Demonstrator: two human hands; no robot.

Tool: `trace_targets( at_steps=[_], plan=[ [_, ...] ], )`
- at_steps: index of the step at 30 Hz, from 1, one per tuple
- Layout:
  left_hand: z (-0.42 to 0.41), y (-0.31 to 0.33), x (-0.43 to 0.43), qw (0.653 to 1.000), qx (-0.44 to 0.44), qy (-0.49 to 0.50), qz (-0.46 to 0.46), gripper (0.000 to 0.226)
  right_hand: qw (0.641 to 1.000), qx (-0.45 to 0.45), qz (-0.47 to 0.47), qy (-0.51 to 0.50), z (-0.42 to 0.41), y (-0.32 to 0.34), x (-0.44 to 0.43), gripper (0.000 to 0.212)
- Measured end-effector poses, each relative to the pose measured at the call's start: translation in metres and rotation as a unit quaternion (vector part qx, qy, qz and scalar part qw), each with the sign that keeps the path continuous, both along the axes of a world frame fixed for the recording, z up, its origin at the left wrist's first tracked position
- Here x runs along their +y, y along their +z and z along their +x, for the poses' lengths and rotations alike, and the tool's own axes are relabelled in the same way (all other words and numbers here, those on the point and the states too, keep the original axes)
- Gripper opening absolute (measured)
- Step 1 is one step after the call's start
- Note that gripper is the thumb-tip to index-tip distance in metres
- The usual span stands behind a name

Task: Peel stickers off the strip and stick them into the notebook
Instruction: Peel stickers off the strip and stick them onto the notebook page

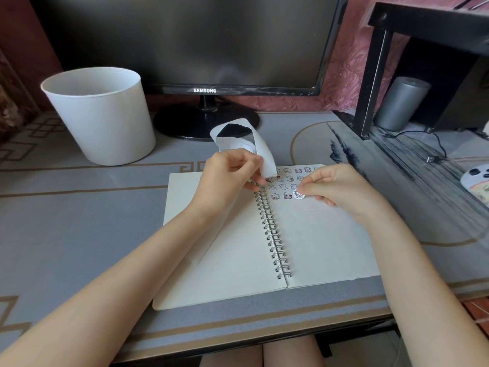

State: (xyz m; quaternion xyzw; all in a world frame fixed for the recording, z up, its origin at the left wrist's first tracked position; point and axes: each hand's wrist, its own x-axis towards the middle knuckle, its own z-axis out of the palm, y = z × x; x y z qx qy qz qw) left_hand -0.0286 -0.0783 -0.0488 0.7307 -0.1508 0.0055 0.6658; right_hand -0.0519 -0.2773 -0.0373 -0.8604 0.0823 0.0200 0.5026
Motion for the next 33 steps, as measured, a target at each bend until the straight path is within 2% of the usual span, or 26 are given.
trace_targets(
  at_steps=[25, 30, 33],
  plan=[
    [-0.001, 0.001, 0.000, 1.000, -0.005, 0.005, 0.003, 0.024, 0.999, -0.026, -0.047, 0.002, 0.006, -0.010, -0.001, 0.008],
    [-0.002, 0.001, 0.000, 1.000, -0.005, 0.005, 0.000, 0.024, 0.998, -0.045, -0.041, -0.016, 0.008, -0.013, -0.005, 0.029],
    [-0.002, 0.001, -0.001, 1.000, -0.004, 0.005, -0.001, 0.024, 0.998, -0.041, -0.048, -0.002, 0.010, -0.016, -0.008, 0.027]
  ],
)
